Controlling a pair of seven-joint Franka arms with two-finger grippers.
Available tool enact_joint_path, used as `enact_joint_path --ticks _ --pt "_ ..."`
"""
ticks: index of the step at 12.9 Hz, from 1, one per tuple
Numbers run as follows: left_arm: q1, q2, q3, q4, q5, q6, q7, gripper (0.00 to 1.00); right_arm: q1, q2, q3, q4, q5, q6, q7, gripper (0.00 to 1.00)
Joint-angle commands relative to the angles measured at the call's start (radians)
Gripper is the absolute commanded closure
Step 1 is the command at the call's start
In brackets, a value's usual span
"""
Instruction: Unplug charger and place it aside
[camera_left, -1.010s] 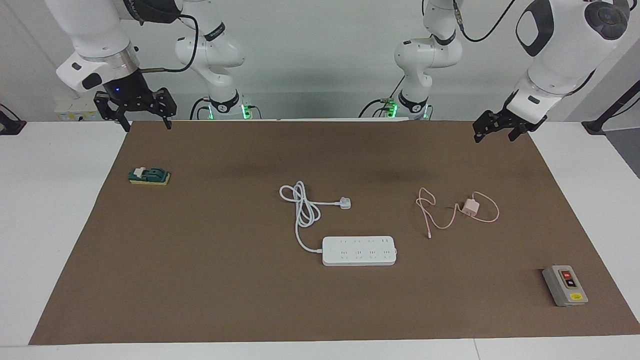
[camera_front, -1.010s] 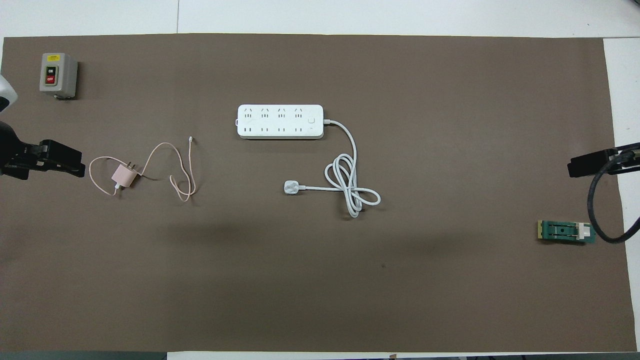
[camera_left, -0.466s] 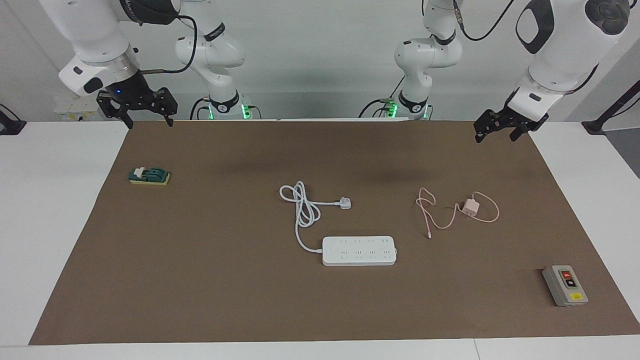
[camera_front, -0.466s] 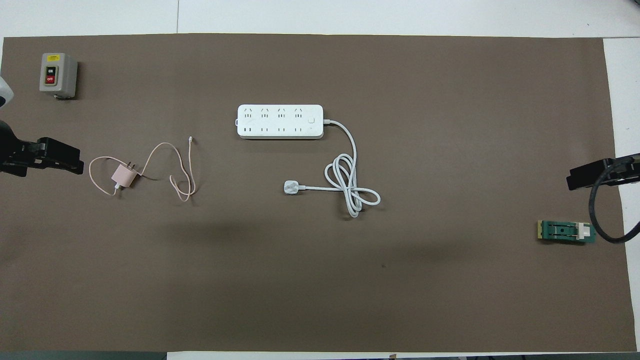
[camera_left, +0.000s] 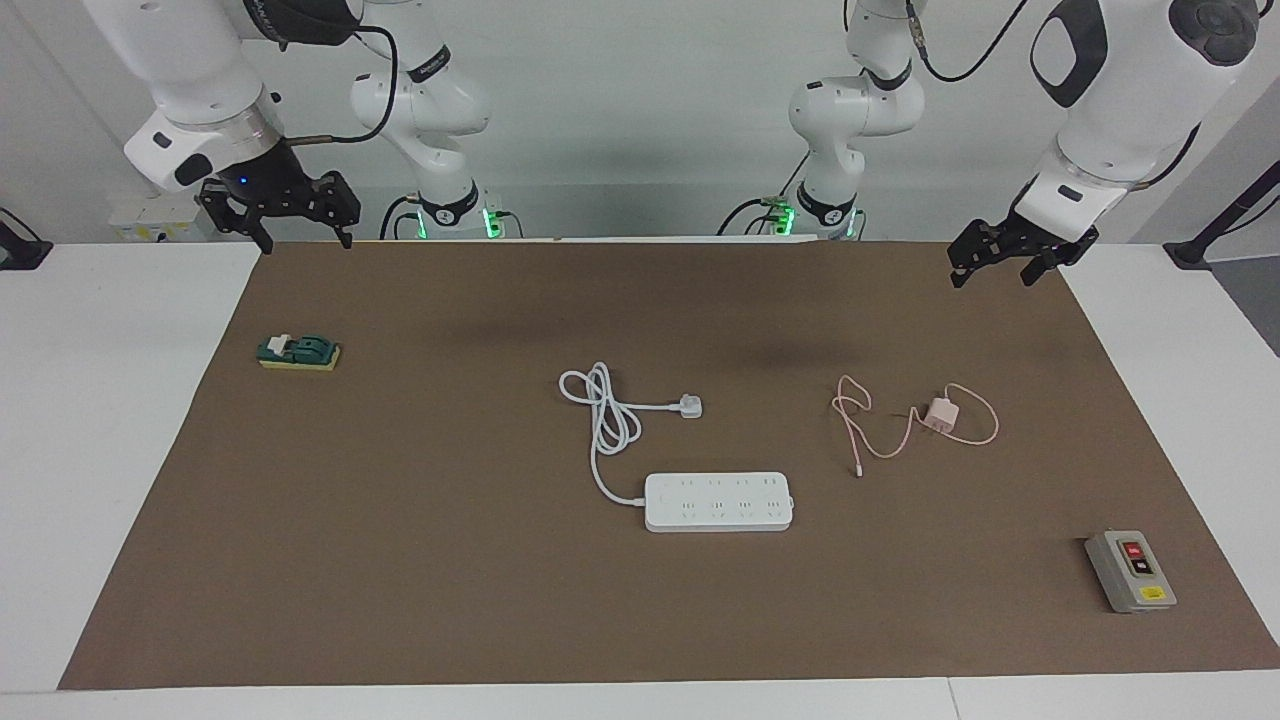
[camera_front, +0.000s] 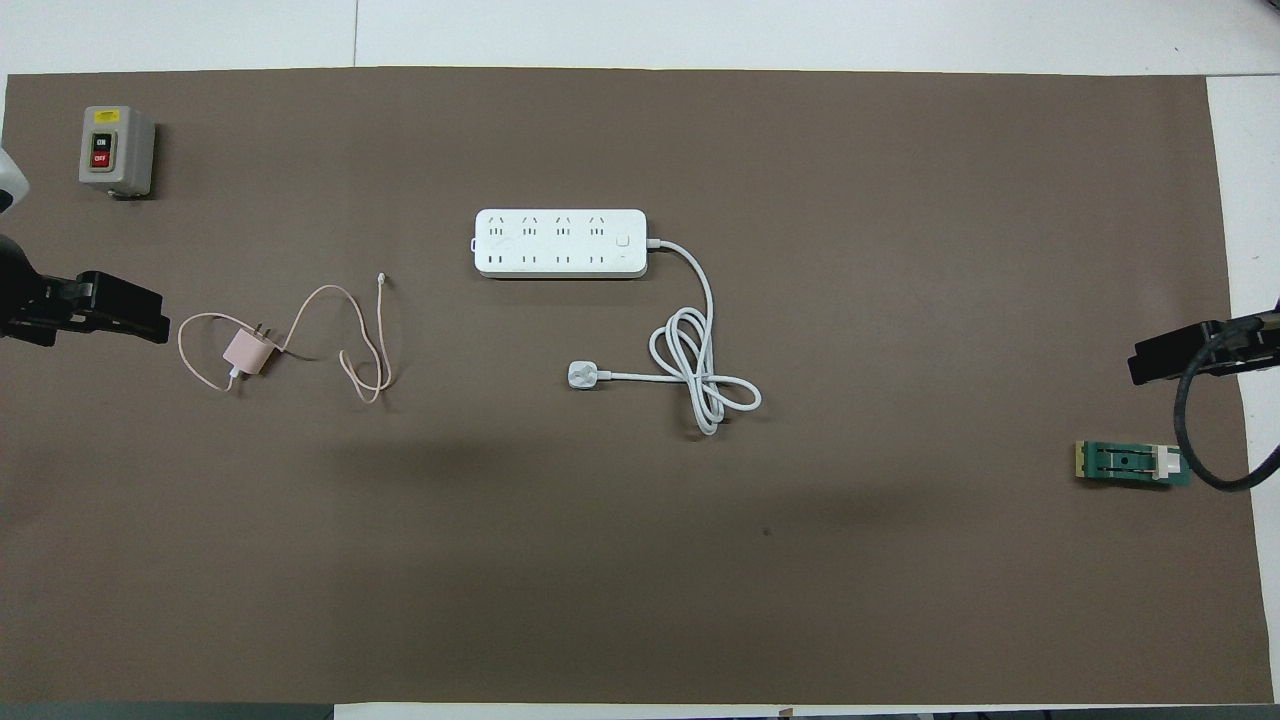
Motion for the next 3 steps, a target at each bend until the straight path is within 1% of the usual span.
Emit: enact_joint_path --ticks 1,3 --pt "-0.005 -0.020 0.007 -0.024 -0.005 0.025 0.016 0.00 -0.018 -0.009 0.016 -0.001 0.016 -0.010 0.021 0.00" --pt "-0.008 -0.019 0.007 -0.022 -0.003 0.028 0.014 0.00 -0.018 -0.011 0.015 -0.006 0.016 -0.010 0.021 0.00"
